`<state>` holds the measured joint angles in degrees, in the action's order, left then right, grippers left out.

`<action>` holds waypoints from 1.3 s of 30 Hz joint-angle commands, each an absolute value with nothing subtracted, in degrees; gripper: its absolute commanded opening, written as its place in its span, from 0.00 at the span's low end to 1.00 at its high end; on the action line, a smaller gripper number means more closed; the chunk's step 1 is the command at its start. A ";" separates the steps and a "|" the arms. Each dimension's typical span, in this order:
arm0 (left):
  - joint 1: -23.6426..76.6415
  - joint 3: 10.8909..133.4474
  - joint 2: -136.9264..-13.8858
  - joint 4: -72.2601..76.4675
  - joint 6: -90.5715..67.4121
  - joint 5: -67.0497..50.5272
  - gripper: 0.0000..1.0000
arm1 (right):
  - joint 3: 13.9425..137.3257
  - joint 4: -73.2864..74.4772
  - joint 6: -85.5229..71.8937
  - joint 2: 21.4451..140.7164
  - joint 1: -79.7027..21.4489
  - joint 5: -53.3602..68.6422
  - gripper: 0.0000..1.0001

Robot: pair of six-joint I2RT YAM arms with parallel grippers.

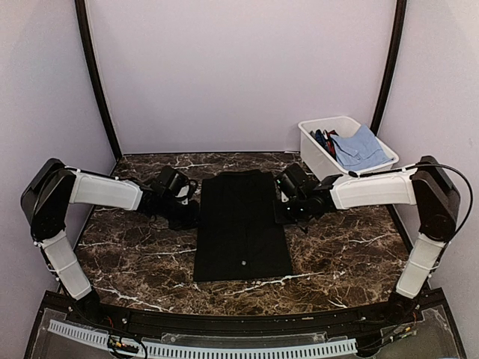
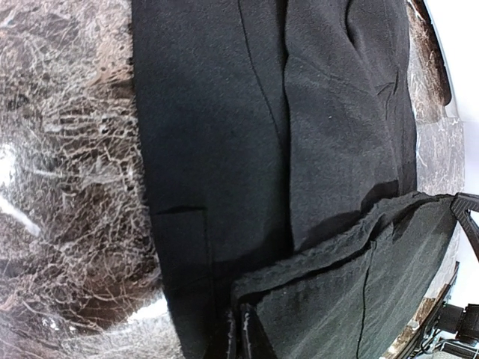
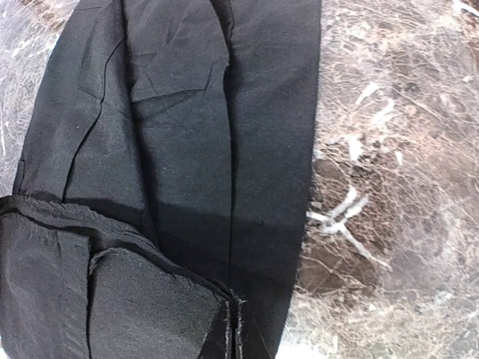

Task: Fold and stack the long sleeve shirts
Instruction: Smooth out the 2/3-rectangle-folded shirt at the center of the board.

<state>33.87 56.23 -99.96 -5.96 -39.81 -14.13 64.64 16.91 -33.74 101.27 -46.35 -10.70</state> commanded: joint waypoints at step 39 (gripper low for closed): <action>37.18 54.99 -89.91 -16.11 -40.13 -11.37 0.36 | 54.24 20.00 -38.33 88.80 -55.04 -6.38 0.27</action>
<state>34.17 59.05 -94.96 -13.26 -38.33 -8.03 57.34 21.28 -35.86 90.50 -51.62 -9.98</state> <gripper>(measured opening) 0.371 0.275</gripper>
